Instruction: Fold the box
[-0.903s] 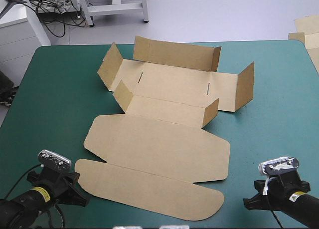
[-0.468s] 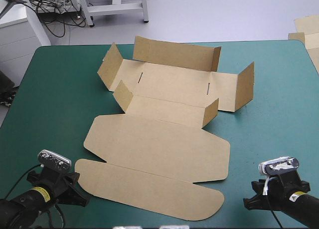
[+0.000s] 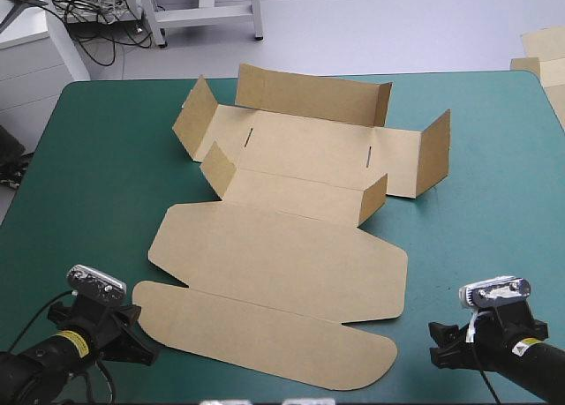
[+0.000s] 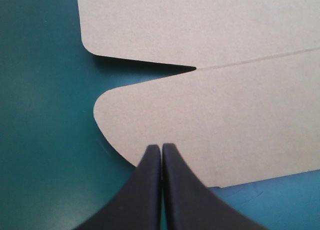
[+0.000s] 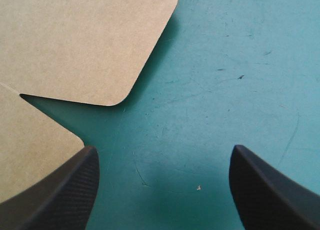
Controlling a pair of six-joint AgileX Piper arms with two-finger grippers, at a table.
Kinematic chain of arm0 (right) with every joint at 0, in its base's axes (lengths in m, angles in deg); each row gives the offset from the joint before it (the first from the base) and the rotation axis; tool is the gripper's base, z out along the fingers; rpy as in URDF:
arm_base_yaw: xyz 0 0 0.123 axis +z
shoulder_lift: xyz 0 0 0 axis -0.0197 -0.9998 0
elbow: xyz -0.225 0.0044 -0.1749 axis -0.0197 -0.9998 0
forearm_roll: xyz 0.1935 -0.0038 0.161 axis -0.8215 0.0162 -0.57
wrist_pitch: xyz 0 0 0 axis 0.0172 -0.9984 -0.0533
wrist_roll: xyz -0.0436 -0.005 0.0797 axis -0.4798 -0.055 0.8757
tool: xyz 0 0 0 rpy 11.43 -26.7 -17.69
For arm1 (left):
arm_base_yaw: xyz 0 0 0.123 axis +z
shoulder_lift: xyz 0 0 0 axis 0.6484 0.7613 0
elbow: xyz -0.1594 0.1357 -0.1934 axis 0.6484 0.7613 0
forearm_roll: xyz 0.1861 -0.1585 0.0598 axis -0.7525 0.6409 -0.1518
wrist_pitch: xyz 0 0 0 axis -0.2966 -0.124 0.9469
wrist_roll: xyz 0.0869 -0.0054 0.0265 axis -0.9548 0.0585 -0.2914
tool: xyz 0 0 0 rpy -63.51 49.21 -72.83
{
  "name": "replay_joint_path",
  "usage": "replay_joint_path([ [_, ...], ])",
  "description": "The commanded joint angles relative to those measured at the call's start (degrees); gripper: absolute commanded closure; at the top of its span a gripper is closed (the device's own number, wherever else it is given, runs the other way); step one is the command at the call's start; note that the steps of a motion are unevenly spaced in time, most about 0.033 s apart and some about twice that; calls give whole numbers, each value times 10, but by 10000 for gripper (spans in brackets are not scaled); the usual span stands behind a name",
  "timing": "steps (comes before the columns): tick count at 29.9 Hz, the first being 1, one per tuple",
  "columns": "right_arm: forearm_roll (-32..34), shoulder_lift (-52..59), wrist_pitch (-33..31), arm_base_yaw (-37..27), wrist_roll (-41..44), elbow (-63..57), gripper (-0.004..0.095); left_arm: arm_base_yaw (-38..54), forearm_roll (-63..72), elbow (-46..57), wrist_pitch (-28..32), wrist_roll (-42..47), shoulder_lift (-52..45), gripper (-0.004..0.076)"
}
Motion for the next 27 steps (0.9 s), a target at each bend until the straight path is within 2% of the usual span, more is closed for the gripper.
replay_joint_path([
  [1,-17,-4,21,1,18,15,232,0,0,-15,28,7,3,734],
  [13,-45,-27,4,1,100,136,232,0,0,-15,28,7,3,734],
  [23,-47,-196,-27,1,133,273,232,0,0,-15,28,7,3,734],
  [27,-73,-273,-28,1,133,319,233,0,0,-15,28,7,3,734],
])
